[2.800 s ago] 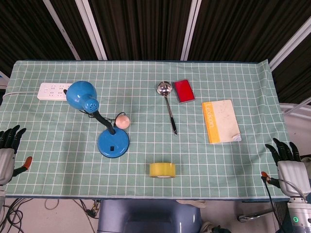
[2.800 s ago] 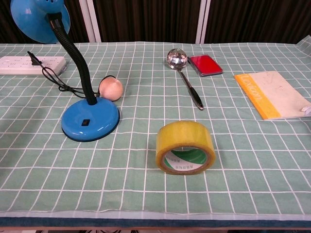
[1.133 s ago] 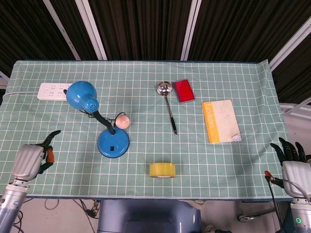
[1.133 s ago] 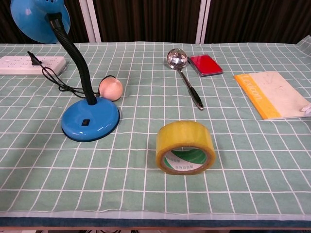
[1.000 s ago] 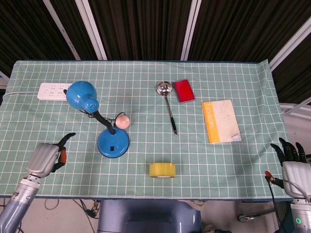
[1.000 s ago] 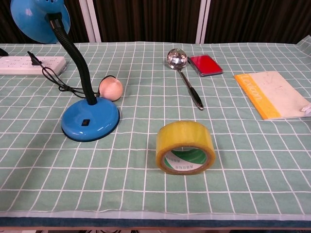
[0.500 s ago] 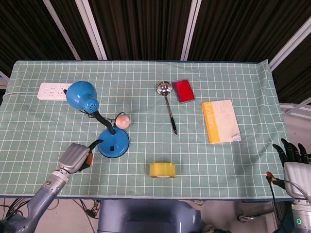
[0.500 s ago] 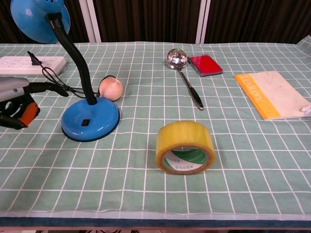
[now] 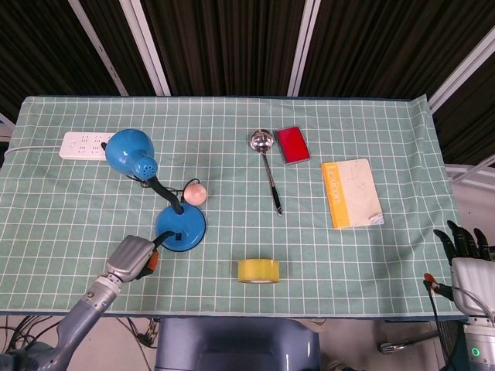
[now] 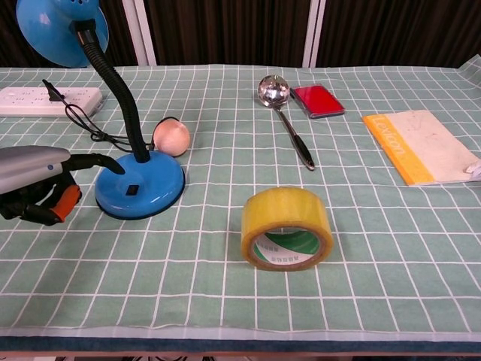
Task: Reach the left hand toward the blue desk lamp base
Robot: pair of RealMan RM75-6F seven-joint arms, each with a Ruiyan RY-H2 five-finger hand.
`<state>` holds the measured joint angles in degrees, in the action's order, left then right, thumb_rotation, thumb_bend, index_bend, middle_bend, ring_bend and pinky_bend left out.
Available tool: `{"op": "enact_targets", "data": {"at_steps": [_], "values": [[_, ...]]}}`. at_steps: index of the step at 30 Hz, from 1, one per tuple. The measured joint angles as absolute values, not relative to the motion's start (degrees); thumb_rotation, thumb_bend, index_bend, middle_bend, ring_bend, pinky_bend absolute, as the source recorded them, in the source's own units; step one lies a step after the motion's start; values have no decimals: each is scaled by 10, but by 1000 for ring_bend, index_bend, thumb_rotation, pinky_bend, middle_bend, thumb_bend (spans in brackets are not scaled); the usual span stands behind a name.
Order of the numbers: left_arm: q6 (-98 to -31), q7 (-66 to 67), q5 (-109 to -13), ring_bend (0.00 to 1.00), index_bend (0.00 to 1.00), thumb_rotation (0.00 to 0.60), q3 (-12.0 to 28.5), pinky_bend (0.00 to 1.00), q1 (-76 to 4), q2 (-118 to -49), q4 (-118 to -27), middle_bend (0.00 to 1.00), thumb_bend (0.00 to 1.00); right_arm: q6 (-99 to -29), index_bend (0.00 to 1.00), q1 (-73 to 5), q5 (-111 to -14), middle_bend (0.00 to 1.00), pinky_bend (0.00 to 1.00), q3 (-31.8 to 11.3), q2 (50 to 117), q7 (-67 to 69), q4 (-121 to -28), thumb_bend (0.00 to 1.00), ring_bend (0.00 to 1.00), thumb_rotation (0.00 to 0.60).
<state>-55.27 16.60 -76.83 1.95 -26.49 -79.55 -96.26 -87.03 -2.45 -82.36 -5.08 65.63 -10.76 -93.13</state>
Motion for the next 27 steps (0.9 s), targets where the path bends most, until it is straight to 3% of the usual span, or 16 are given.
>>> {"op": "enact_targets", "data": {"at_steps": [27], "values": [[-552, 182, -751, 696, 171, 600, 6, 782, -282, -829, -930, 806, 799, -867, 186, -24, -812, 96, 0, -55, 657, -115, -936, 240, 109, 600]]}}
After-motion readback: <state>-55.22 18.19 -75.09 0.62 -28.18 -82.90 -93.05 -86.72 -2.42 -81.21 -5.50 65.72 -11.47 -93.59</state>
